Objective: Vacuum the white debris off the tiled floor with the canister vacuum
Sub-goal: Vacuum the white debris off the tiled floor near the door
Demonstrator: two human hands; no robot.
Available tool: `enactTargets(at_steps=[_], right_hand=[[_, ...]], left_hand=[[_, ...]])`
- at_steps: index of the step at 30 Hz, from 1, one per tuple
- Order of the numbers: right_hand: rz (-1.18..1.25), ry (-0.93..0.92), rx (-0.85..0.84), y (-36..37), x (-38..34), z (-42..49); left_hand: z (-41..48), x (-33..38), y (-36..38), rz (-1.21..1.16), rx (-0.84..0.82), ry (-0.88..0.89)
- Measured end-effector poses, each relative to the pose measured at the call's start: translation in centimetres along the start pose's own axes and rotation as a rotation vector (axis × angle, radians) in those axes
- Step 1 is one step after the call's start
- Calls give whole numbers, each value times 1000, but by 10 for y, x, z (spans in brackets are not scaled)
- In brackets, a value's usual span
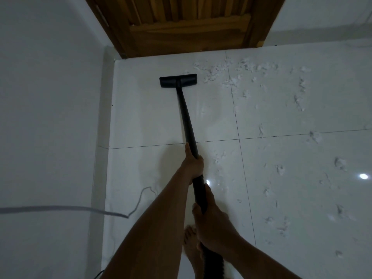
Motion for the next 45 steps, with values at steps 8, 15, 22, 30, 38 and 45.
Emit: enactTargets(at_steps=[8,15,22,30,38,45], right_hand=[[-93,-7,40,-4,-10,19],[-96,-43,39,-4,-21,20],[-89,-69,-19,-5,-34,-22],[-57,-41,-44,5,-33,-70],[-22,-16,8,-11,-20,-76],[-29,-17,20,-11,-29,-44]], left_hand=[[22,8,-6,-4,3,6],[25,13,-13,-7,5,12],[-13,12,-19,-19,5,-13],[-58,-3,-21,-52,-14,-59],[-63,3,4,-81,-36,-70],[-31,14,-4,-22,-10,-53]])
Point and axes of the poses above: each hand's wrist, its own z-axis towards the middle knuckle, its own y-axis out of the palm, x = y × z, the point moved 4 cm from there along z, towards the middle knuckle, and after that the axes turned 11 degrees about -z, right-handed, at the moved point
